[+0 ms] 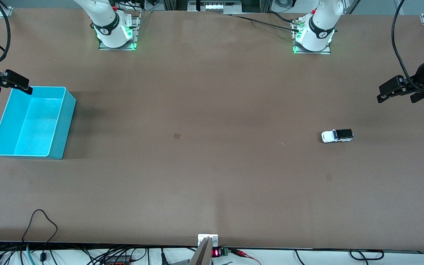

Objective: Wind and store white jeep toy
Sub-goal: 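Move the left gripper down over the white jeep toy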

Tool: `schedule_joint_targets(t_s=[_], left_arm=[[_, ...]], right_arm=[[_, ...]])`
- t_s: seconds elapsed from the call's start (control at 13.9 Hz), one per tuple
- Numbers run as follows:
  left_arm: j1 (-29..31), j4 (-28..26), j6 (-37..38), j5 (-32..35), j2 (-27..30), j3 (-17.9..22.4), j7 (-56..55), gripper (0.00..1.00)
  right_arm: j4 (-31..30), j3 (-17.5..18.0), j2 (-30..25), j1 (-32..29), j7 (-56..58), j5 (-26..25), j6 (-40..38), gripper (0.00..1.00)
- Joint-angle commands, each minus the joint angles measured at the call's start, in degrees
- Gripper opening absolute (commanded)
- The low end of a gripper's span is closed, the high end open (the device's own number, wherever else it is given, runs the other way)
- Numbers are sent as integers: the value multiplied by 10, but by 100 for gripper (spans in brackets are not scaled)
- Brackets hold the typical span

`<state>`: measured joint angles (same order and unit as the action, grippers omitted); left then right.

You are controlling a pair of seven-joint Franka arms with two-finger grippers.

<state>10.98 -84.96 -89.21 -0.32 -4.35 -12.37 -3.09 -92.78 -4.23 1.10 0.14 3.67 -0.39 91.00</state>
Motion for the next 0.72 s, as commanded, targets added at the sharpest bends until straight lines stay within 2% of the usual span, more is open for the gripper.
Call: schedule_joint_targets(t_s=[0.0, 0.43, 0.65], left_arm=[[5, -16, 1, -9, 14, -3, 5, 100], [0, -17, 4, -6, -2, -3, -3, 100], [3, -12, 11, -9, -29, -2, -23, 100]], right_arm=[[8, 1, 2, -2, 10, 2, -9, 100], [8, 1, 2, -2, 10, 2, -9, 100], [8, 1, 1, -2, 10, 2, -9, 100]])
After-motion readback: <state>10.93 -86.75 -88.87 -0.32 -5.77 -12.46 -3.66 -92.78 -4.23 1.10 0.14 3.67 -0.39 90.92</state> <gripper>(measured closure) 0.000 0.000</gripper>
